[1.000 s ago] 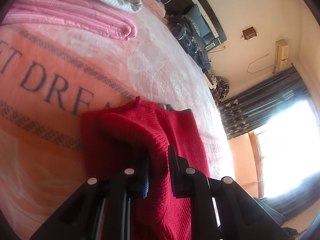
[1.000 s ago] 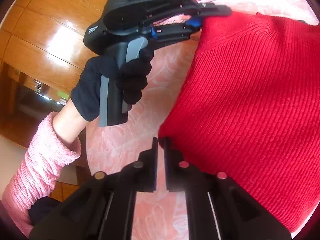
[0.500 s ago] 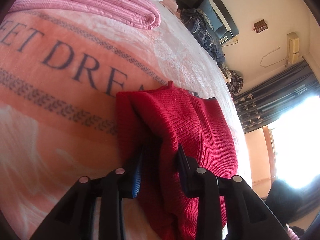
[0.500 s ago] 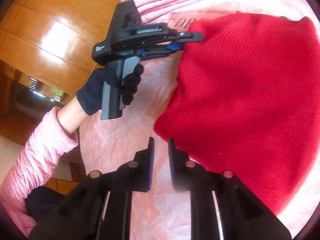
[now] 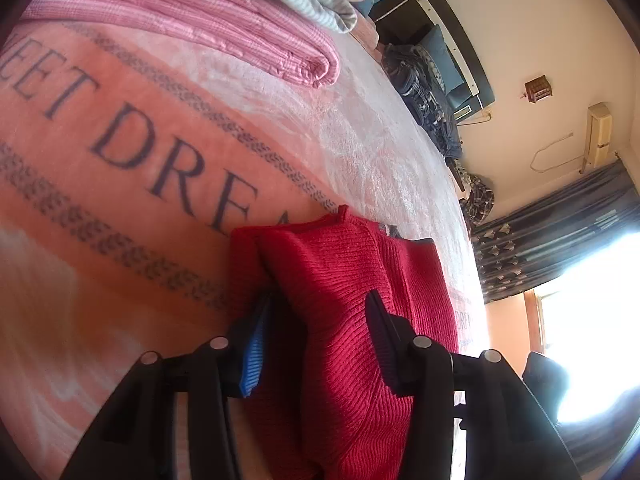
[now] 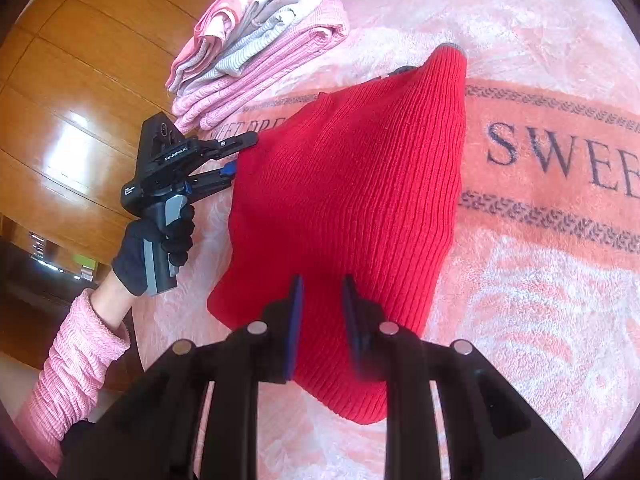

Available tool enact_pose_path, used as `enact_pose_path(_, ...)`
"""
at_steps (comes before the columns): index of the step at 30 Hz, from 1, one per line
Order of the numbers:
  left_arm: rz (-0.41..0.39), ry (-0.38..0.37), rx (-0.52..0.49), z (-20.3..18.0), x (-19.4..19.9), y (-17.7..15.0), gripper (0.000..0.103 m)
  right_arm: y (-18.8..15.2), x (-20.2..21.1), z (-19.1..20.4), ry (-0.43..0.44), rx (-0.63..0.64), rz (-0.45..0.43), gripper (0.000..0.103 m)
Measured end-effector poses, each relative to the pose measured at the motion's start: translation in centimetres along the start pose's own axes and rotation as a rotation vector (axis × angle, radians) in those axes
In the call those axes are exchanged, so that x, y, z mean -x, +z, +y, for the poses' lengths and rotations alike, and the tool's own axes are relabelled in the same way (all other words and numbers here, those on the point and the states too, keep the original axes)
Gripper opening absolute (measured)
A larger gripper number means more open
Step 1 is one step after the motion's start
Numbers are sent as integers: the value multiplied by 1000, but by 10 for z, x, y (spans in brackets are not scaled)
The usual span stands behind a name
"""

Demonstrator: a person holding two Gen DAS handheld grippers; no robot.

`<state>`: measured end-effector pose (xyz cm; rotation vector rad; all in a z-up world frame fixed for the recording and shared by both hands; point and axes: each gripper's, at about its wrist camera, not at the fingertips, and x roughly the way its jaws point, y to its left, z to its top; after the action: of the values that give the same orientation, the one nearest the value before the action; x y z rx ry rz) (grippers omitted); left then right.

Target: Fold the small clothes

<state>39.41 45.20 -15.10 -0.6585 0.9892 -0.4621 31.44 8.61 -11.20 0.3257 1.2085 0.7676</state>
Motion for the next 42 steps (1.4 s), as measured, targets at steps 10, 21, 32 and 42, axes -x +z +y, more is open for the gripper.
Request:
enact_pose_path(10, -76, 86, -127, -9, 18, -16, 8, -1, -3, 1, -36, 10, 3, 22)
enact_pose_path(21, 3, 60, -22, 12, 11, -17, 31, 5, -9, 4, -48, 4, 11, 28)
enact_pose_path(32, 124, 14, 58, 25, 26, -44, 60, 25, 24, -21, 11, -93, -67, 54)
enact_pose_path(42, 141, -21, 33, 8, -1, -37, 63, 30, 11, -58, 83, -181, -58, 54)
